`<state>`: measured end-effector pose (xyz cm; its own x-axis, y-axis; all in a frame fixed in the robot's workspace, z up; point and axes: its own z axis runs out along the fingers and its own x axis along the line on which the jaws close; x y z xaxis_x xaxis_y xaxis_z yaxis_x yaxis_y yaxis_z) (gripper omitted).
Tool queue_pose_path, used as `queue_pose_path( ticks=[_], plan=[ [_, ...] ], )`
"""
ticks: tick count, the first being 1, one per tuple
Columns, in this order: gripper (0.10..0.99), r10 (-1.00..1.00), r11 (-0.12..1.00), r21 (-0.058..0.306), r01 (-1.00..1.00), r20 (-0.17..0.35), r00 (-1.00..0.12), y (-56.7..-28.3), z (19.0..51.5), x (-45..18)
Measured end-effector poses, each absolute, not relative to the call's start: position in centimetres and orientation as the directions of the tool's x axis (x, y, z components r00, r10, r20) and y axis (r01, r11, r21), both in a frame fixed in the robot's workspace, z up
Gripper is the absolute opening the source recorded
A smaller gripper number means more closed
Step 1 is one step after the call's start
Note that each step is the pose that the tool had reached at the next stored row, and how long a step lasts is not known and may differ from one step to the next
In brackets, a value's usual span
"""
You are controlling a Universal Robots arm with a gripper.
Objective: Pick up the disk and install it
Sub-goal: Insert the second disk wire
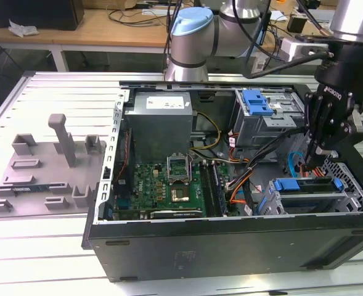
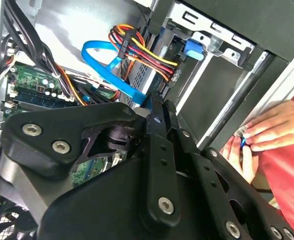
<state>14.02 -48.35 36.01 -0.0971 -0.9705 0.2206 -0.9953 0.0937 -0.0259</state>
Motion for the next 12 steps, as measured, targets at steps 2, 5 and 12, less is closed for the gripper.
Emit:
queue_pose_path(
  ticks=[2,5,12],
  plan=[
    [0.161,-0.975,0.088,-0.026,-0.996,0.203,-0.091,-48.6,36.0,14.0],
    [0.161,-0.983,0.074,-0.025,-0.997,0.164,-0.077,-49.2,35.9,14.0],
    [0.161,-0.995,0.033,-0.022,-0.999,0.092,-0.035,-51.0,35.5,13.8]
  ],
)
